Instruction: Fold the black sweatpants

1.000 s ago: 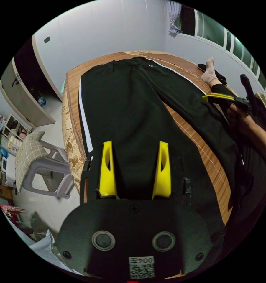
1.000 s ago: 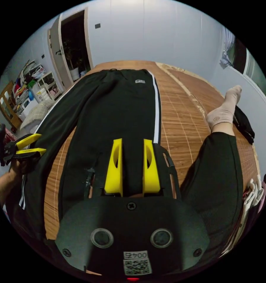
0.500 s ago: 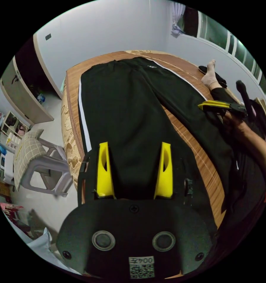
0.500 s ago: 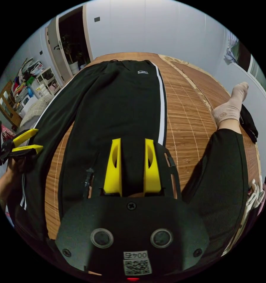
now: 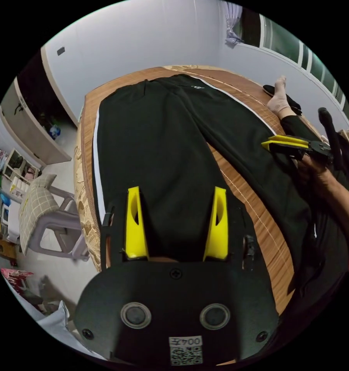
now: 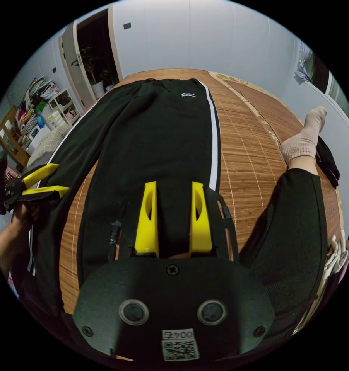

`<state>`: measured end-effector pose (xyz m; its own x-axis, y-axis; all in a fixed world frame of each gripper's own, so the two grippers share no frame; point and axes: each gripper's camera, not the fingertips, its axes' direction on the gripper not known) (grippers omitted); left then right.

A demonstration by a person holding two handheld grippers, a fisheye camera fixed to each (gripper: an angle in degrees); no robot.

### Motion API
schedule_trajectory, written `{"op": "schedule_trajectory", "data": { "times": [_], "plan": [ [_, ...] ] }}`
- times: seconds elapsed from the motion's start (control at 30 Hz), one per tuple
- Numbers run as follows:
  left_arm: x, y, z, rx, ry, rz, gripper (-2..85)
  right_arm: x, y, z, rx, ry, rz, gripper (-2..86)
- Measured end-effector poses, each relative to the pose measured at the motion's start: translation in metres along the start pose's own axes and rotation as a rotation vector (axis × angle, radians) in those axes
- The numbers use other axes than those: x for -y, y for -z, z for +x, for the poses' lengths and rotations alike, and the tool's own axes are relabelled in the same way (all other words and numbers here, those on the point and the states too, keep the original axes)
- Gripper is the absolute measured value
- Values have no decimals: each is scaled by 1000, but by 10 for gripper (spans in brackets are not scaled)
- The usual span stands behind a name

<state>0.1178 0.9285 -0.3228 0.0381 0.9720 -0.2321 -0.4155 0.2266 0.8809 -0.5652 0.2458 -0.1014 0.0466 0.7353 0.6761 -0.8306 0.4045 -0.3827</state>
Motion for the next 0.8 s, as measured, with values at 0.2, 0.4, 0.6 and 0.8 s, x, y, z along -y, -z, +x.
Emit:
{"op": "schedule_trajectory", "data": {
  "times": [0.2,0.4,0.6,0.8],
  "plan": [
    [6,-4,8,23,-15,-10,248,0,-1,3,-2,-7,0,126],
    [10,-7,11,15,-11,-14,248,0,-1,5,-2,-8,1,125],
    [12,-9,13,13,-9,-14,248,0,-1,8,-3,-12,1,124],
    [13,-10,16,13,-9,-15,248,-1,0,12,11,-23,4,120]
  ]
}}
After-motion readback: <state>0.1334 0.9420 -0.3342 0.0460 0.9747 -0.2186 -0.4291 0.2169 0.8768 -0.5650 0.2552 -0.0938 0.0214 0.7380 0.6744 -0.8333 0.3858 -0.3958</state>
